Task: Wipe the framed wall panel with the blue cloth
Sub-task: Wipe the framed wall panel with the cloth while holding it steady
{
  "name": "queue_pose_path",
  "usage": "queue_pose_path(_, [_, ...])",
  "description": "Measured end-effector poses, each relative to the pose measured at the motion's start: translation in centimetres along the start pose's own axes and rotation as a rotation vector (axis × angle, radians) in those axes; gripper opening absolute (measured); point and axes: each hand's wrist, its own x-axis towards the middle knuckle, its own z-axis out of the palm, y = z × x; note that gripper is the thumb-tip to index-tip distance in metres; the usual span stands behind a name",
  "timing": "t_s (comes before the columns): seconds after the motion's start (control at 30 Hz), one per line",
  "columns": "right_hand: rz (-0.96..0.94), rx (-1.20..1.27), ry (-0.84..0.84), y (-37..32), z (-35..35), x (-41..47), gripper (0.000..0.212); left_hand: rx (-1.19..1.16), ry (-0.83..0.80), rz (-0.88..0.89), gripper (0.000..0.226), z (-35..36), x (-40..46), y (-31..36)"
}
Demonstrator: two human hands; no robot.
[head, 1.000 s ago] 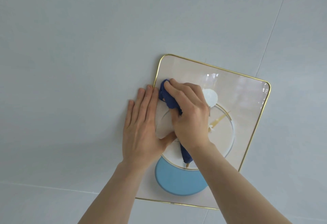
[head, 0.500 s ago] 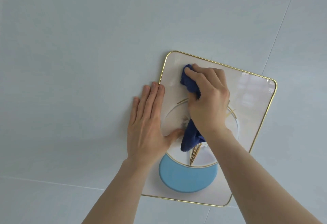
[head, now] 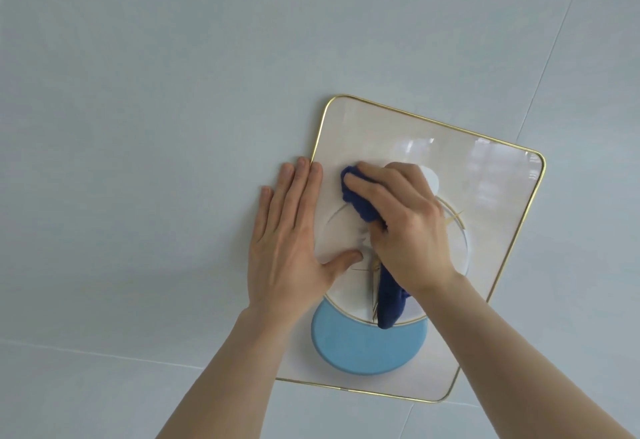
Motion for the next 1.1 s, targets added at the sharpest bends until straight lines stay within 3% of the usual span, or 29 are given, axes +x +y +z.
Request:
queue_pose_path(0.1, [0.122, 0.034, 0.112, 0.1, 0.5, 1.8, 0.054, -0.007, -0.003, -0.009, 0.126, 0.0, 0.0, 0.0])
queue_pose_path(0.2, [0.121, 0.056, 0.133, -0.2, 1.0, 1.7, 0.056, -0.003, 0.008, -0.014, 0.126, 0.2, 0.0, 0.0])
queue_pose_path(0.8, [0.063, 0.001, -0.023, -0.1, -0.6, -4.9, 0.05, 0.03, -0.054, -0.039, 0.127, -0.8, 0.0, 0.6])
queue_pose_path(1.1, [0.119, -0.084, -0.209, -0.8, -3.0, -5.8, 0.051, 0.065, -0.232, -0.029, 0.13, -3.5, 0.4, 0.6])
